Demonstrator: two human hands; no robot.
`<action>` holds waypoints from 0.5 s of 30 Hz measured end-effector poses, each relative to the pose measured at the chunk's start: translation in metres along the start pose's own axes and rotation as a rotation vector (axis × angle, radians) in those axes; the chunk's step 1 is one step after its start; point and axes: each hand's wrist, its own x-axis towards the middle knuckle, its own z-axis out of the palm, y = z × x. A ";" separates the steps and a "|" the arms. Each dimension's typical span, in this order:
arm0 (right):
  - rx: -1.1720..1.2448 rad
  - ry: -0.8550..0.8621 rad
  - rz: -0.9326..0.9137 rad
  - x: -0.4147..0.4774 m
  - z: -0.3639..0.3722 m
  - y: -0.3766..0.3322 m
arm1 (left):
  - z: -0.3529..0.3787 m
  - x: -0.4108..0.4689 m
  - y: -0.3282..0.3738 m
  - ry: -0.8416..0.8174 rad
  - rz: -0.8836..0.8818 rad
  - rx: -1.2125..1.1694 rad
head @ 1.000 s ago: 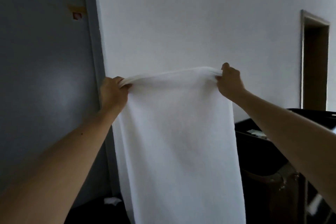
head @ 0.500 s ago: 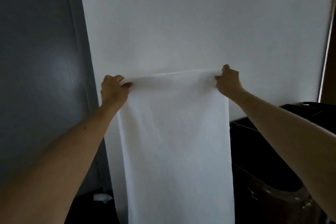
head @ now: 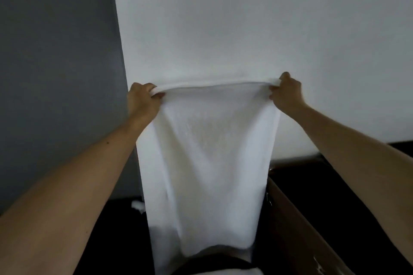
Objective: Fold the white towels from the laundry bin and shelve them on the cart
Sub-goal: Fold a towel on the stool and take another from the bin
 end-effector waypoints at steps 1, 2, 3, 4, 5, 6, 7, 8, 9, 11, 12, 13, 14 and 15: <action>0.028 -0.021 -0.006 -0.001 0.002 0.004 | 0.000 -0.007 0.000 0.003 -0.005 0.021; 0.060 -0.044 -0.006 -0.003 0.003 0.009 | 0.000 -0.014 -0.001 0.003 -0.008 0.043; 0.093 -0.065 -0.007 -0.005 0.005 0.013 | 0.000 -0.022 -0.003 0.001 -0.015 0.062; 0.115 -0.085 -0.004 -0.010 0.005 0.017 | 0.000 -0.030 -0.005 0.001 -0.022 0.080; 0.124 -0.104 -0.001 -0.016 0.005 0.021 | -0.001 -0.039 -0.007 0.000 -0.028 0.094; 0.123 -0.118 0.004 -0.024 0.004 0.024 | -0.003 -0.048 -0.008 -0.003 -0.031 0.105; 0.121 -0.130 0.009 -0.031 0.002 0.028 | -0.004 -0.057 -0.008 -0.011 -0.038 0.110; 0.118 -0.144 0.017 -0.040 0.000 0.031 | -0.006 -0.066 -0.010 -0.021 -0.047 0.111; 0.110 -0.158 0.025 -0.048 -0.003 0.035 | -0.009 -0.076 -0.011 -0.039 -0.059 0.112; 0.082 -0.177 0.039 -0.067 -0.009 0.041 | -0.017 -0.096 -0.012 -0.077 -0.067 0.127; 0.075 -0.182 0.048 -0.077 -0.014 0.042 | -0.021 -0.104 -0.013 -0.090 -0.069 0.132; 0.082 -0.177 0.056 -0.087 -0.018 0.043 | -0.027 -0.113 -0.013 -0.104 -0.074 0.133; 0.092 -0.170 0.068 -0.099 -0.024 0.043 | -0.033 -0.122 -0.012 -0.114 -0.072 0.137; 0.096 -0.160 0.077 -0.109 -0.030 0.043 | -0.040 -0.131 -0.010 -0.123 -0.071 0.137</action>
